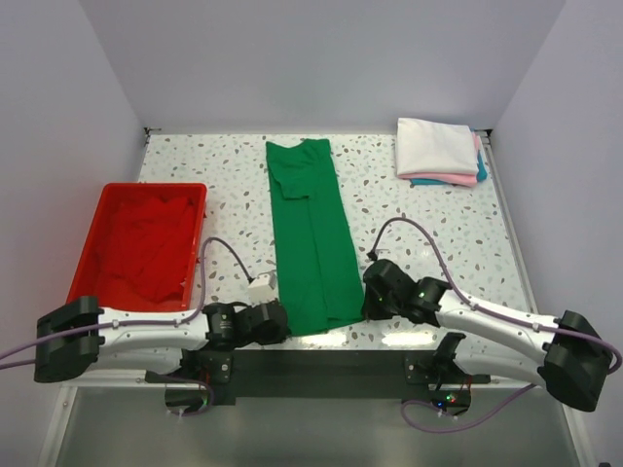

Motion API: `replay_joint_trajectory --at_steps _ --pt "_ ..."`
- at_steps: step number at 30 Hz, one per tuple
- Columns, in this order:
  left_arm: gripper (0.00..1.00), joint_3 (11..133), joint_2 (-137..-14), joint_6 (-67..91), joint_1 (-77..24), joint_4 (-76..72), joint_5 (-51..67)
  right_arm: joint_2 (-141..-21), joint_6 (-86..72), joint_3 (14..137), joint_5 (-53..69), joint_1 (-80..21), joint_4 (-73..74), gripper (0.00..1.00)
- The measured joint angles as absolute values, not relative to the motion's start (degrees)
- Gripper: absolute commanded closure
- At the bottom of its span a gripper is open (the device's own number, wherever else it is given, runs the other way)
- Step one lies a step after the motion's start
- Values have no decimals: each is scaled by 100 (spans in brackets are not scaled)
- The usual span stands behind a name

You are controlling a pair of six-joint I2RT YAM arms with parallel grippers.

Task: Fold and stack the t-shirts
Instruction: Fold the tshirt

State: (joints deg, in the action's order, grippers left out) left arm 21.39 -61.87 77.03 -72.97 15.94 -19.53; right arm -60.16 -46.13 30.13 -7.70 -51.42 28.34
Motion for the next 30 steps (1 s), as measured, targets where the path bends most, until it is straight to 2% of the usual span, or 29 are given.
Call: replay_joint_trajectory --at_steps 7,12,16,23,30 --pt "100 2139 -5452 7507 -7321 2630 -1925 -5524 -5277 2781 -784 -6108 2869 100" --pt "100 2276 -5384 7275 -7321 3009 -1981 -5459 -5345 2923 -993 -6208 3201 100" --pt "100 2849 -5496 7026 -7214 3210 -2276 -5601 -5177 3629 -1428 -6206 3557 100" --pt "100 3538 -5782 6243 -5959 2735 -2536 -6438 -4578 4890 -1817 -5614 3476 100" --pt "100 4130 -6788 5634 -4753 1907 -2777 -7712 -3922 5695 -2012 -4871 3046 100"
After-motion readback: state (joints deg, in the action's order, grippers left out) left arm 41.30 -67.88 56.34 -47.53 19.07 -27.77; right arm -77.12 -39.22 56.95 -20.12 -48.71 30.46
